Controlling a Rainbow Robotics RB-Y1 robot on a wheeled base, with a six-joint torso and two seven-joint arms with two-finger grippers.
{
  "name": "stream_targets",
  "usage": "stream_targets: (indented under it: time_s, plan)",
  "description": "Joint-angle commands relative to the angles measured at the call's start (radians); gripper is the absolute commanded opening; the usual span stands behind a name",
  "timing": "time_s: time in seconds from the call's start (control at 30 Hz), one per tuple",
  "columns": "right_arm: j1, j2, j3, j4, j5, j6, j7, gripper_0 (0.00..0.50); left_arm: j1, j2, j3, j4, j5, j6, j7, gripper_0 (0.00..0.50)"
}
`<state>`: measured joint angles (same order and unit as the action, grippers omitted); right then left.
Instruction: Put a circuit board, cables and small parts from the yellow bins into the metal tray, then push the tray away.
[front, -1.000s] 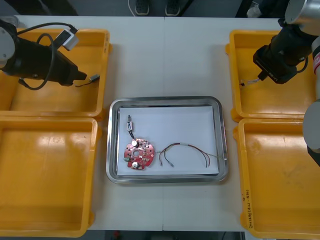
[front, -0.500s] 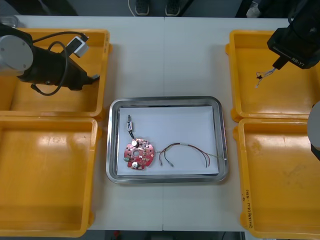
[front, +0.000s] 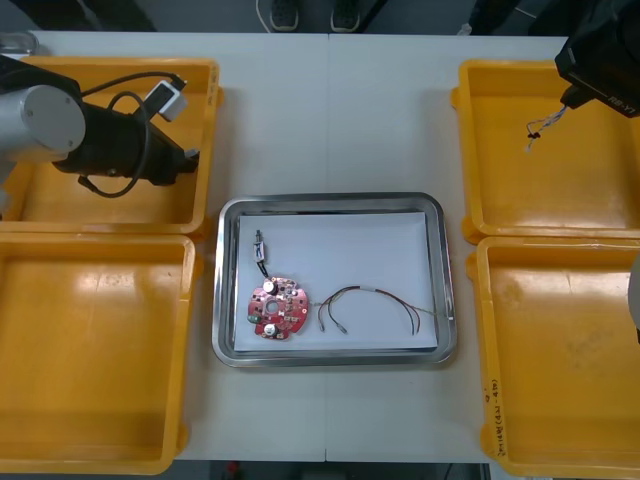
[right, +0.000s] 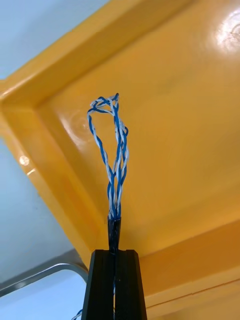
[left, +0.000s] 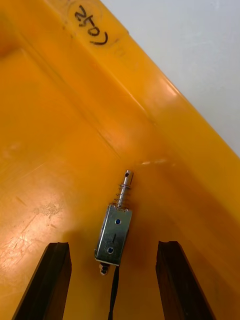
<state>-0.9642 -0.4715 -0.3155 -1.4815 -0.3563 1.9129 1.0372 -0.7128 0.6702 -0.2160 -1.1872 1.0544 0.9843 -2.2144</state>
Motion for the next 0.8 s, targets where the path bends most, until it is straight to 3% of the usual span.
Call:
stream_targets:
  time_s: [0.03,0.23,0.43,0.63,0.67,0.7,0.73,0.77,0.8]
  plan:
    - [0.041,-0.065,0.062,-0.14,-0.084,0.007,0.043,0.0,0.006,-0.024,-0.005,0.009,-0.017,-0.036,-0.054,0.5]
    - [0.13,-0.139,0.165,-0.319,-0.273,0.007,0.06,0.0,0.006,-0.031,-0.017,0.012,-0.022,-0.056,-0.053,0.5]
    - [0.142,-0.196,0.283,-0.434,-0.417,0.007,0.092,0.0,0.007,-0.031,-0.04,0.015,-0.019,-0.09,-0.044,0.5]
    - [0.142,-0.216,0.38,-0.543,-0.467,0.007,0.196,0.0,0.007,-0.031,-0.04,0.014,-0.019,-0.09,-0.044,0.5]
    - [0.142,-0.216,0.395,-0.554,-0.47,0.007,0.233,0.0,0.007,-0.031,-0.04,0.015,-0.019,-0.09,-0.044,0.432]
    - [0.142,-0.216,0.401,-0.559,-0.472,0.007,0.25,0.0,0.007,-0.031,-0.04,0.015,-0.019,-0.092,-0.045,0.32]
    - [0.142,-0.216,0.412,-0.566,-0.478,0.007,0.285,0.0,0.007,-0.031,-0.04,0.015,-0.019,-0.09,-0.044,0.1]
    - [0.14,-0.216,0.428,-0.574,-0.489,0.007,0.314,0.0,0.007,-0.031,-0.04,0.015,-0.019,-0.09,-0.044,0.002]
    - [0.14,-0.216,0.435,-0.577,-0.497,0.007,0.328,0.0,0.007,-0.031,-0.04,0.015,-0.019,-0.09,-0.044,0.0]
